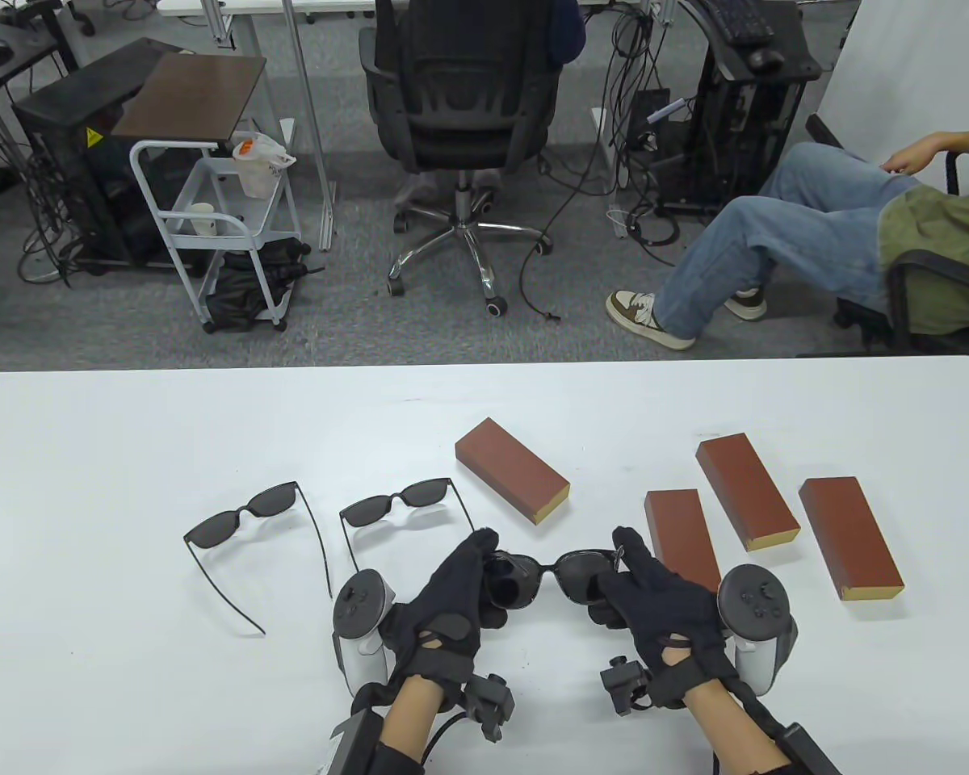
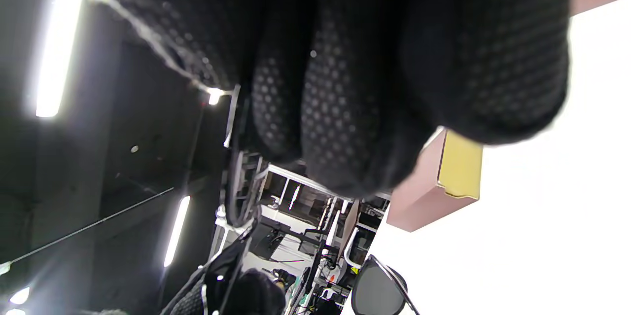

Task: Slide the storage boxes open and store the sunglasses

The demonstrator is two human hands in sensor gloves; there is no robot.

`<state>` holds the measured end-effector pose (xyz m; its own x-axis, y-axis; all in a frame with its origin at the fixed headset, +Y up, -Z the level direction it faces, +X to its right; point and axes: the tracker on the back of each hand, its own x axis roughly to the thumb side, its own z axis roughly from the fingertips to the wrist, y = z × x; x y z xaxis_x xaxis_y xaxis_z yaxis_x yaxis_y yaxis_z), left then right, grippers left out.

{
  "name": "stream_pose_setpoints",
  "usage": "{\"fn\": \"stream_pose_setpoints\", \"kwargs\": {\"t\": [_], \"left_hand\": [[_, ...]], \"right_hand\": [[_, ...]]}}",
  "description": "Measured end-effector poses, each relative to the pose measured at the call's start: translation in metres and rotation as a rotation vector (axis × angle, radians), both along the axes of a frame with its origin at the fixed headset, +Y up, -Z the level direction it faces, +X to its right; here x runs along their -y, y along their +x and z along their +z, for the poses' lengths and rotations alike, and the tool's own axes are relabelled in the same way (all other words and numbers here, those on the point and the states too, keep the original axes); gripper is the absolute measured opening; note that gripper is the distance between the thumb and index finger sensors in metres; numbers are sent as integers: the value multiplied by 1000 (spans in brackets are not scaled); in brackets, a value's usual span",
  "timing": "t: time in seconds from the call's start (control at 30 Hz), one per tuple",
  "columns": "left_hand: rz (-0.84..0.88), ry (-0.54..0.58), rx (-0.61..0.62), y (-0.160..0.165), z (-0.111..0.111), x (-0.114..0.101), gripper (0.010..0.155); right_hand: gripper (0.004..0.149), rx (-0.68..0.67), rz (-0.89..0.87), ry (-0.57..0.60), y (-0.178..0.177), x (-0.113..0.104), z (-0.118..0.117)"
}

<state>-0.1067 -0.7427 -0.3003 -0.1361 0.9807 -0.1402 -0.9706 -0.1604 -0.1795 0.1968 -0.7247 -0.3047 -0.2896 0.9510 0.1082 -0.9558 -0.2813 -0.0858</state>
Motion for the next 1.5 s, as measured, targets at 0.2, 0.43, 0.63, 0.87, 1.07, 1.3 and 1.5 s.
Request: {"fn": "stream_pose_setpoints", "kwargs": {"t": [0.2, 0.43, 0.63, 0.87, 1.07, 1.3, 1.5], "left_hand": [[16, -15, -7, -1, 1, 0, 62], [-31, -16, -45, -4, 2, -1, 61], [-112, -11, -110, -6, 2, -4, 55], [-163, -1, -143, -9, 1, -3, 50], [-163, 0, -150, -9, 0, -1, 49], [-176, 10, -173, -10, 1, 0, 48], [-97, 10, -89, -3, 1, 3, 55]], "right_hand": [[63, -89, -41, 39, -4, -1, -1], [79, -196, -159, 57, -6, 4, -2], [77, -194, -180, 67, -7, 5, -2], [62, -134, -181, 57, -4, 6, -1], [58, -116, -194, 40, -2, 5, 0], [56, -101, -184, 32, -1, 6, 0], [54, -20, -150, -10, 6, 8, 1]]}}
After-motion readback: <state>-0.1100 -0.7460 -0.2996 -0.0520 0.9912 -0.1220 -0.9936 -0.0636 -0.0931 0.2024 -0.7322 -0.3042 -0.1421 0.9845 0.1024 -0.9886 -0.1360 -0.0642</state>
